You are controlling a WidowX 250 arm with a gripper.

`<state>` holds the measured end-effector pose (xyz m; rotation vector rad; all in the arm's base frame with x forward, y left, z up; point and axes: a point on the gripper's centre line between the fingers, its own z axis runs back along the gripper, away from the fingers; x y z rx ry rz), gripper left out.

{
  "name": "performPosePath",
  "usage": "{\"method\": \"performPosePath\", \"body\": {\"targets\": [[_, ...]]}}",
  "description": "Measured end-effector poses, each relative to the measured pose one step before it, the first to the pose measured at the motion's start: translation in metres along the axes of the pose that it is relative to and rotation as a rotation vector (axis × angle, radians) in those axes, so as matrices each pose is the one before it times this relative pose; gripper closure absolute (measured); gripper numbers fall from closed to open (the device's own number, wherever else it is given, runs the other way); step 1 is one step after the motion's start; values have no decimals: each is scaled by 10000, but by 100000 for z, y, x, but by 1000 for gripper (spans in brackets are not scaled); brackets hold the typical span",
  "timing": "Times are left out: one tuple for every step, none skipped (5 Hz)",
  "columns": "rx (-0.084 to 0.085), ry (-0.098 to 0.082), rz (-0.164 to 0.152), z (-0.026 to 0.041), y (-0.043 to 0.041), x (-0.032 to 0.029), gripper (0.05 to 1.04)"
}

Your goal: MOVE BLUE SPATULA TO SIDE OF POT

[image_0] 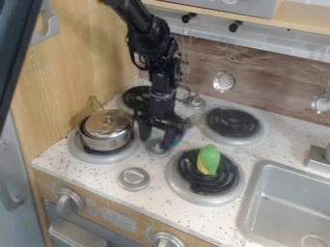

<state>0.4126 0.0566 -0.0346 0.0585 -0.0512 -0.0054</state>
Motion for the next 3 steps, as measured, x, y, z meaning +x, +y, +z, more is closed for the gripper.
{"method": "performPosePath", "body": {"targets": [[5,247,27,5,7,-391,63],[196,194,-371,3287,-127,-286,79],[-445,261,-114,2198,-395,-342,85]]}}
